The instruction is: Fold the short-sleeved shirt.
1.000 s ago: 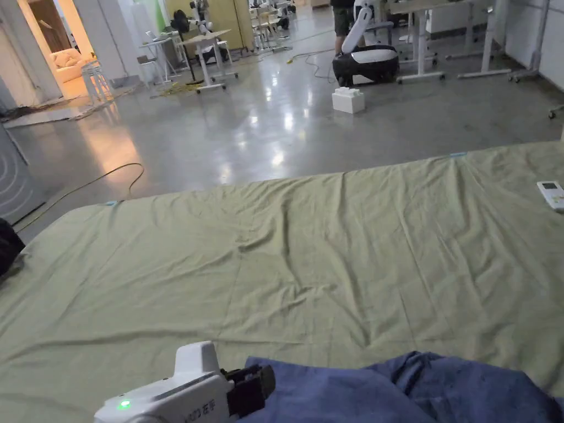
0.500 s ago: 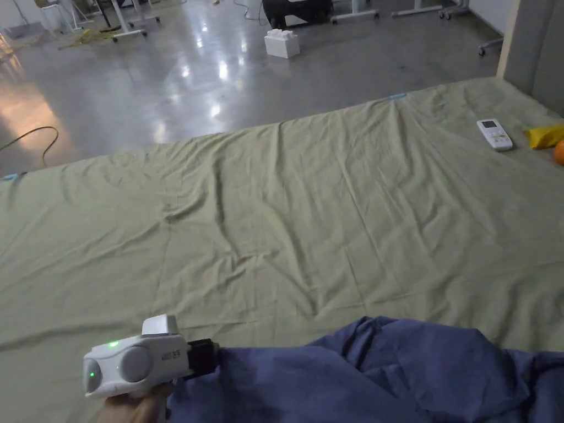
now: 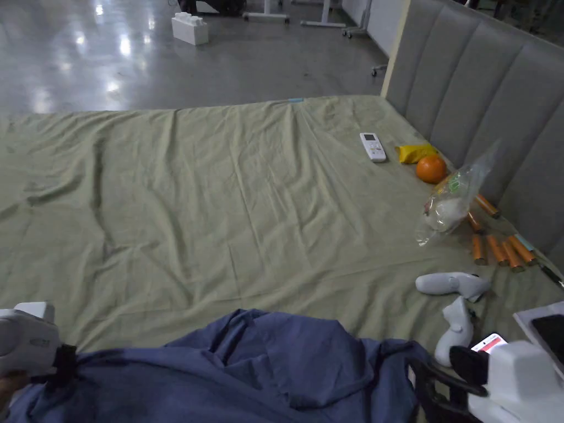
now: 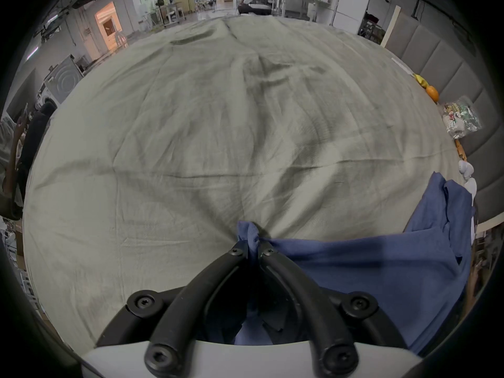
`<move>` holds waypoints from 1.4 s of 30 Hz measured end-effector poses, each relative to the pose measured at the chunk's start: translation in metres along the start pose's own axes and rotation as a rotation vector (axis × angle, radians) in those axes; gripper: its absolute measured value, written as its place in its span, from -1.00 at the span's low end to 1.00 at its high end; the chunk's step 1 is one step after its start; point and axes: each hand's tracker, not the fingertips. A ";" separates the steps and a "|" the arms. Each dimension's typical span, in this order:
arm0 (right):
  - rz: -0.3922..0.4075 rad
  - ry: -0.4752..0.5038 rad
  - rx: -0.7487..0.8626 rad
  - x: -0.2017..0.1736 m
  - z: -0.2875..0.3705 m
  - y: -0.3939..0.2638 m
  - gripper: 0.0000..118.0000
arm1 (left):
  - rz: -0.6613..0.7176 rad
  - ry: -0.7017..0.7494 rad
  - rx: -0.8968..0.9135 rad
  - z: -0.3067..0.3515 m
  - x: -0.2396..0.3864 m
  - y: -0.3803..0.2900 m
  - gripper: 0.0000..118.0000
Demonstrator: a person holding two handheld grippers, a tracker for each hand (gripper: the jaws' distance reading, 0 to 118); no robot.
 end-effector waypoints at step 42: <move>0.049 0.133 0.261 0.022 0.064 0.163 -0.82 | 0.095 0.013 0.888 0.435 -0.068 -0.158 -0.93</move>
